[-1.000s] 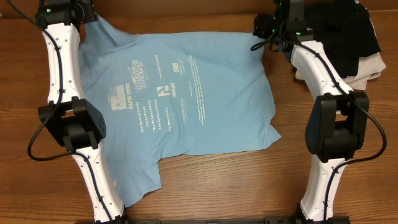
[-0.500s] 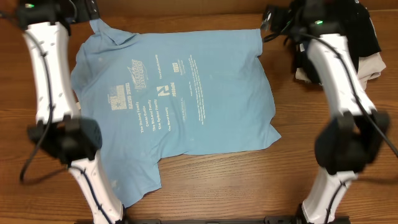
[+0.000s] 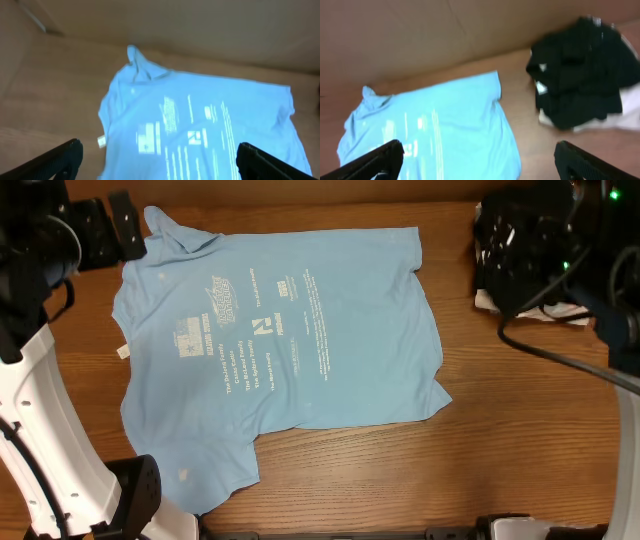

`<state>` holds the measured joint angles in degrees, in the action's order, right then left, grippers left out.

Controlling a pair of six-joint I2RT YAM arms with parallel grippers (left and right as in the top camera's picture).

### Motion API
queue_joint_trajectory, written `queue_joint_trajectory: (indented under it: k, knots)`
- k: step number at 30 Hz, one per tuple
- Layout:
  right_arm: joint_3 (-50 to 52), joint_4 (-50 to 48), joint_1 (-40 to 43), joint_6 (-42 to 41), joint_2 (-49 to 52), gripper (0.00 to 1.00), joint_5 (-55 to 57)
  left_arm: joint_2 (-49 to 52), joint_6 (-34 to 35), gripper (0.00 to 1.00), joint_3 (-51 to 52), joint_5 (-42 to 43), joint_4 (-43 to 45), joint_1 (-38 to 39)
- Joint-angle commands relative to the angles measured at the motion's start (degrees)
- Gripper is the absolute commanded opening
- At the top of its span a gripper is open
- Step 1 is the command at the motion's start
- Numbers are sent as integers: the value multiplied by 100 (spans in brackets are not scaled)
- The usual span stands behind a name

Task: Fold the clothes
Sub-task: 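Move both grippers down to the shirt's left and right side edges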

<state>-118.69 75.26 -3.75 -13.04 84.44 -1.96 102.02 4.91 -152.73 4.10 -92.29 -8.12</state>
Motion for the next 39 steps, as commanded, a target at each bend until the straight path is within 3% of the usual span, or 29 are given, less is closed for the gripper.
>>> queue_joint_trajectory:
  k: [1,8,17,29,39]
  knots:
    - [28,304,13,-321,-214,100,39,-214,387,100,68,4,-339,2]
    - [138,1250,-35,-614,-319,100,-131,-608,540,100,721,481,-450,225]
    - [1467,1187,-118,-612,-304,100,-219,-835,1401,100,3720,-339,-232,428]
    - [3958,-568,-232,-614,-131,100,-1058,-678,1744,100,7495,-295,2562,-61]
    - [4151,-756,-531,-610,286,100,-1056,-603,1261,100,9270,-479,4843,-426]
